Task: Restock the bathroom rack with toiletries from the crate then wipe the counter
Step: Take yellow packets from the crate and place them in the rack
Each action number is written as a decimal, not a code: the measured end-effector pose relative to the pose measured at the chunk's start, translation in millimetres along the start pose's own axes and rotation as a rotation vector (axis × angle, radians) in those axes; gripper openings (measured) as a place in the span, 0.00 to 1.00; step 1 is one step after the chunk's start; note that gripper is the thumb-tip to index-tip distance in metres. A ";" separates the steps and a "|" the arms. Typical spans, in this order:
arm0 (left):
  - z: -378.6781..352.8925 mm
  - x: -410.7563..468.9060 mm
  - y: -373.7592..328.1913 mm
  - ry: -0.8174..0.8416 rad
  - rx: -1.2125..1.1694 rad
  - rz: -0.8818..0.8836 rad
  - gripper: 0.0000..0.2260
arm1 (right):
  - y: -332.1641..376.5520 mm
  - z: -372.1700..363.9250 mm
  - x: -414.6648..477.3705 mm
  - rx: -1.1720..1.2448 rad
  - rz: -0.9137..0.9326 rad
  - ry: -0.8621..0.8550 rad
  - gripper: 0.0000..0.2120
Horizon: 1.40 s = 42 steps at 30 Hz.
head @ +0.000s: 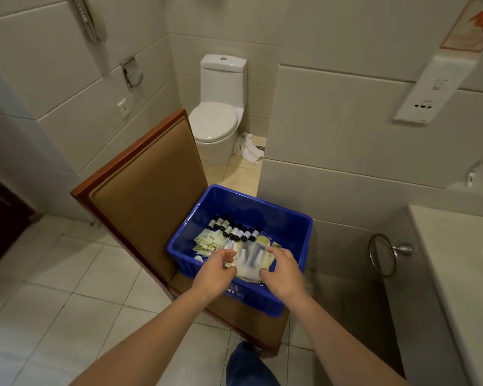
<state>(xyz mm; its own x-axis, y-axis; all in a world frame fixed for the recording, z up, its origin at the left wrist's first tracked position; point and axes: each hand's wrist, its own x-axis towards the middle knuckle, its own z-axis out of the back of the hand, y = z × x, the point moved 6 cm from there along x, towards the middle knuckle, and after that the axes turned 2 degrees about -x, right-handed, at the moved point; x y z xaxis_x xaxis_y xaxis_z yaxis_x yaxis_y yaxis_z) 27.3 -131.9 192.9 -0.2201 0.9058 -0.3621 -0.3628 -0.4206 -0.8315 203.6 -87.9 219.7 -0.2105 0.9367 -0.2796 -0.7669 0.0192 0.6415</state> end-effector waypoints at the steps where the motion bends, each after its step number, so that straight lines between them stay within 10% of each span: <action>1: -0.4 12.1 -0.6 0.004 0.000 0.017 0.17 | -1.2 -0.7 12.6 0.010 -0.010 0.012 0.29; 26: -58.8 194.1 75.9 0.289 0.102 0.259 0.15 | -100.2 -79.0 159.5 0.120 -0.475 0.182 0.27; 42: -157.3 266.0 139.7 0.427 0.302 0.042 0.22 | -201.7 -160.7 224.5 0.334 -0.705 0.022 0.26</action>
<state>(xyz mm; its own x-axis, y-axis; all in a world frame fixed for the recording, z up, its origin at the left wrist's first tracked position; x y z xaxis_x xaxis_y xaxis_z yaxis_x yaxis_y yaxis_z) 60.5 58.4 -85.9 0.1262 0.8017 -0.5842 -0.6205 -0.3957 -0.6770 213.6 62.4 -87.2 0.2441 0.6573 -0.7130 -0.5013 0.7149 0.4874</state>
